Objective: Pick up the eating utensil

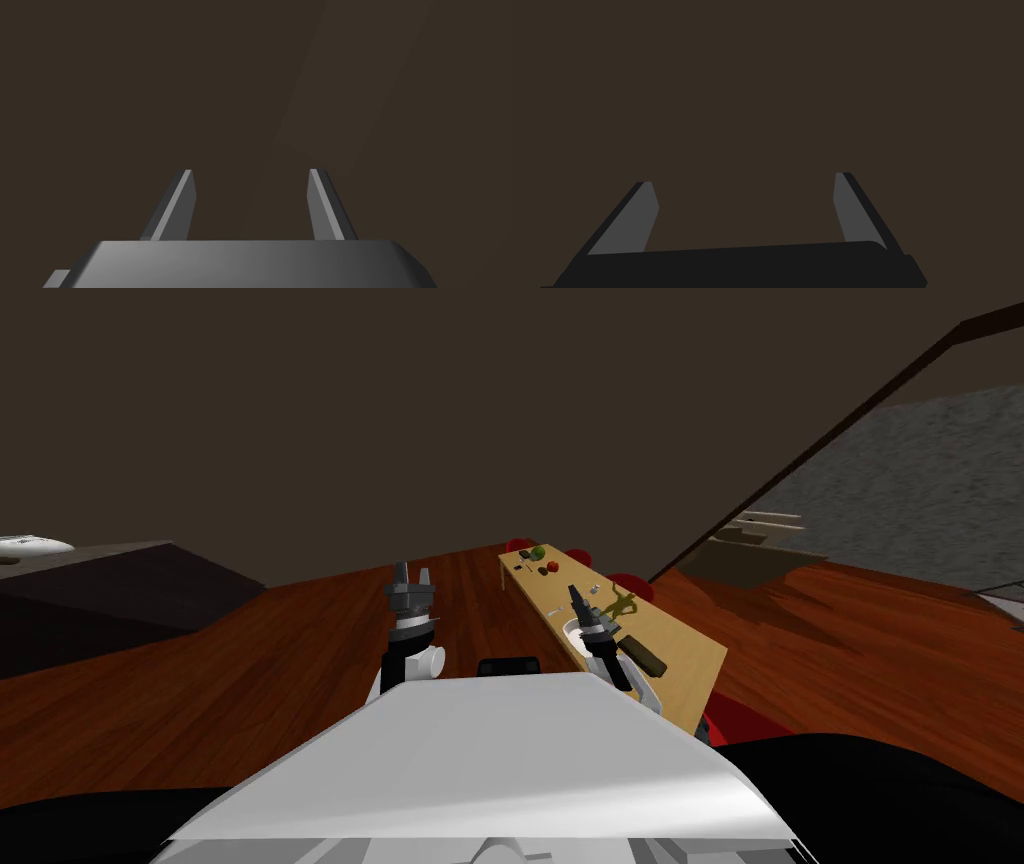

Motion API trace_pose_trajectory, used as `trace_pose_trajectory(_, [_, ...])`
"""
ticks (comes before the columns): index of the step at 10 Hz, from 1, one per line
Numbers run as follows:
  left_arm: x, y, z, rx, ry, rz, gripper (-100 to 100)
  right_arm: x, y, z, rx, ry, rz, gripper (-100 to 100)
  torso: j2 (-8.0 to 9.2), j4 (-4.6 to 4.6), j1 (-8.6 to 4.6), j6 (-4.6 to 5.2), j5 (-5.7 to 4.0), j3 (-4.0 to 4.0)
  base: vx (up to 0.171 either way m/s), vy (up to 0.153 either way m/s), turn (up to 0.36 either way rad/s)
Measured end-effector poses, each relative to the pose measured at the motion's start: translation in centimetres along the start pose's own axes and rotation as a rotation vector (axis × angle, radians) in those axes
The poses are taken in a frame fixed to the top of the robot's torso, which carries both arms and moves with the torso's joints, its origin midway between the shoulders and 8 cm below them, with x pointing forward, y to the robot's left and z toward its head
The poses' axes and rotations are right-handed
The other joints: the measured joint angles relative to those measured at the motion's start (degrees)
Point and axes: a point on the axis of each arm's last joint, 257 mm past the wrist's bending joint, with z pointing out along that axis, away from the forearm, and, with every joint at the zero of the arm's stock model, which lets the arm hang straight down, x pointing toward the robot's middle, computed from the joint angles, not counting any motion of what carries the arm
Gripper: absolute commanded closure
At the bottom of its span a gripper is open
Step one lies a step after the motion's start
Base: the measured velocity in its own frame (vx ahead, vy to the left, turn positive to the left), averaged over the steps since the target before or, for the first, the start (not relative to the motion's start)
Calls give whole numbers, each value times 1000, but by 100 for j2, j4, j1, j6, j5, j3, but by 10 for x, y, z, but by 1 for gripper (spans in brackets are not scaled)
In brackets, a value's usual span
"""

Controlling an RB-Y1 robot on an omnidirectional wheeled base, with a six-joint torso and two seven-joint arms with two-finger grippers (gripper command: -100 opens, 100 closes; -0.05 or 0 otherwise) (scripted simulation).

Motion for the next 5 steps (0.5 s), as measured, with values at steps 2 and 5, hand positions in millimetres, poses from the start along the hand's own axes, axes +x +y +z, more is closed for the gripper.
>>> trace_pose_trajectory(2, [0, 0, 0, 0, 0, 0, 0, 14, -19, -6, 28, 54, -62, -100, -1, 0, 0, 0, 0, -1, 9, 17, 215])
trace_pose_trajectory(5, [0, 0, 0, 0, 0, 0, 0, 34, -47, -28, 69, 148, -167, -100, 2, 0, -2, -2, 0, 1, 6, 12, 162])
